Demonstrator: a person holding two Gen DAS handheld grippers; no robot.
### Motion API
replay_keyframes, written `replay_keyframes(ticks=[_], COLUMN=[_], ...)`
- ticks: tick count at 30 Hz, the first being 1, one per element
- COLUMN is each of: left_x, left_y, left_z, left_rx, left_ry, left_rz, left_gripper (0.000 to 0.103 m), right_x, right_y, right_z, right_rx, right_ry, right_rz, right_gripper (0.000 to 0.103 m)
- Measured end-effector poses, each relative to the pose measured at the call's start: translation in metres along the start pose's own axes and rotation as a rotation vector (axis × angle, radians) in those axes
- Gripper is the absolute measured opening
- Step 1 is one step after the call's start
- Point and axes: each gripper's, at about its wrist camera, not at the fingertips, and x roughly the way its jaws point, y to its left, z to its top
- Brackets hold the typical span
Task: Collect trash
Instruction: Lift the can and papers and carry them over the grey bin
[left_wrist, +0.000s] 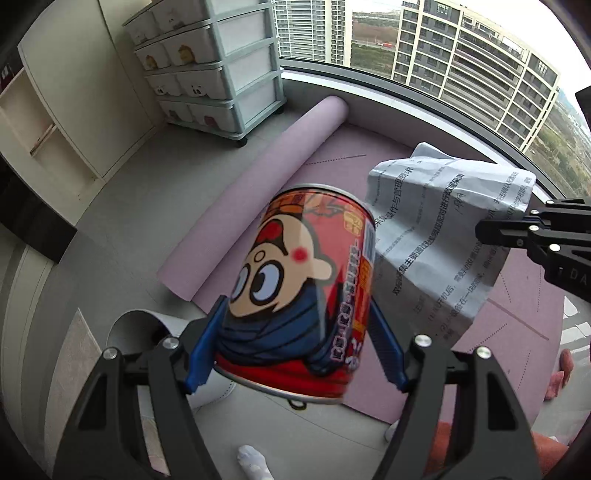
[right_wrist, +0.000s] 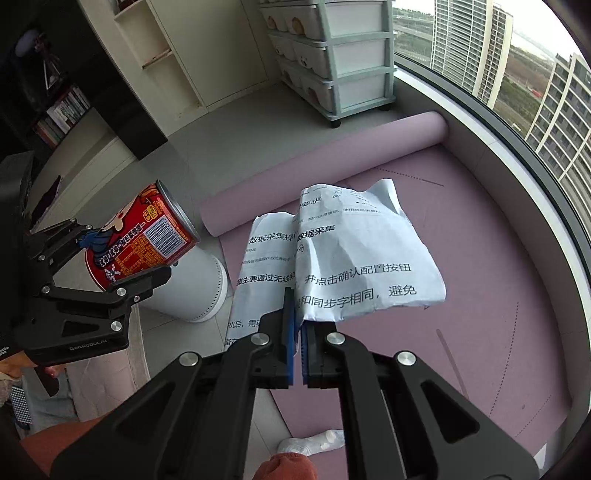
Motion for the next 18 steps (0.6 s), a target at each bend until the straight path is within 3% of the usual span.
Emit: replay_keyframes(ticks=[8, 13, 18], left_x=[-0.036, -0.046, -0.041], left_y=[0.148, 0.235, 0.297], left_z=[-0.057, -0.101, -0.135], left_rx=[-0.064, -0.081, -0.097], left_ry=[-0.029, -0.004, 0.038], left_rz=[0.032, 0.085, 0.126], left_gripper=[0.072, 0.072, 0.072], right_x=[0.026, 0.058, 0.096], right_y=[0.156, 0.251, 0.321], right_z=[0.015, 0.01, 0.013], right_rx=[-0.075, -0.089, -0.115], right_ry=[0.009, 0.029, 0.048], right_rz=[0.033, 0.084, 0.131], right_gripper=[0.002, 0.002, 0.002])
